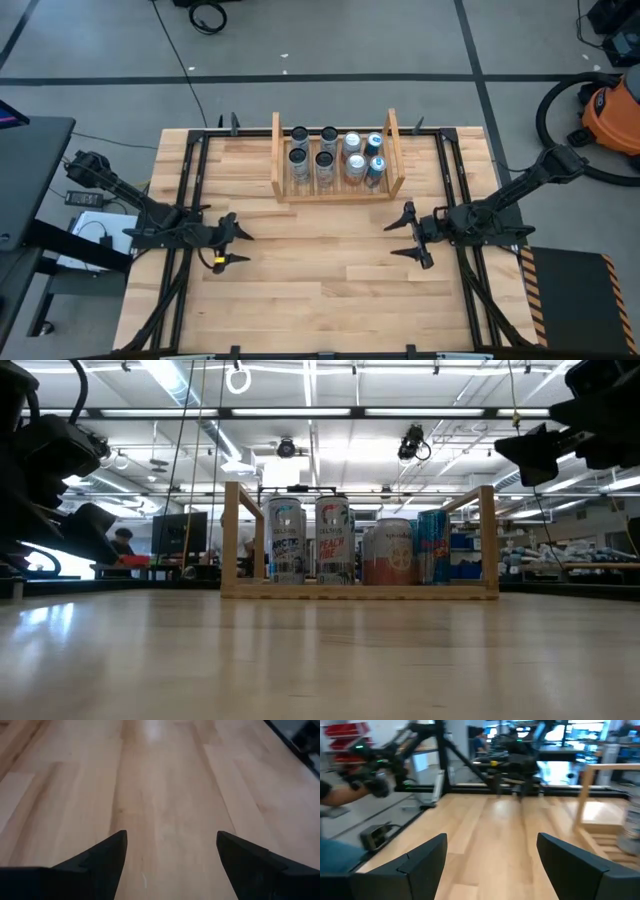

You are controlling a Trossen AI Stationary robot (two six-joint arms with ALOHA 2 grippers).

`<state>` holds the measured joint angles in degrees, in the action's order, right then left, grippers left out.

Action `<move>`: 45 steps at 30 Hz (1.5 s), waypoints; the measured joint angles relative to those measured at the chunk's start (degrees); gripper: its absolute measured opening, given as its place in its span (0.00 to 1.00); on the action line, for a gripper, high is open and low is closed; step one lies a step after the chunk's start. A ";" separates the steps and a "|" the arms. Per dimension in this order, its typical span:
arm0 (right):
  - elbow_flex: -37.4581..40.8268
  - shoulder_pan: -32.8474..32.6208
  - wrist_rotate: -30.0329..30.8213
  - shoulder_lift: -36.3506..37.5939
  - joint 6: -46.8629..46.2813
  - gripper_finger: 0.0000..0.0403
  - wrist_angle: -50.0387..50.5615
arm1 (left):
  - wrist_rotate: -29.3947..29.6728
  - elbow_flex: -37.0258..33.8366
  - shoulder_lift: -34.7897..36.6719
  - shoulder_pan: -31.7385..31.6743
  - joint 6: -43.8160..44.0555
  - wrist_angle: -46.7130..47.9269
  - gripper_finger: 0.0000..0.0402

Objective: Place canned beverage on shelf
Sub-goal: Return to Home Position

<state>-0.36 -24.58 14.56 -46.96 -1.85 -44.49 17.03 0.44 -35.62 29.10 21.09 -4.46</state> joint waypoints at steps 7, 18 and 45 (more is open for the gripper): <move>0.00 0.02 -3.60 0.00 1.05 0.79 2.60 | 1.14 -0.01 0.00 0.00 1.16 -0.03 0.77; 0.00 0.00 -16.28 0.00 -2.05 0.79 6.35 | 1.23 -0.03 0.00 0.00 -3.72 -0.79 0.77; 0.00 -0.04 -15.71 15.57 -2.08 0.79 6.84 | 1.14 -0.03 9.77 0.00 -3.73 -1.23 0.77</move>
<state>-0.36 -24.62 -1.15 -31.39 -3.92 -37.65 18.17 0.40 -25.85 29.10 17.36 -5.69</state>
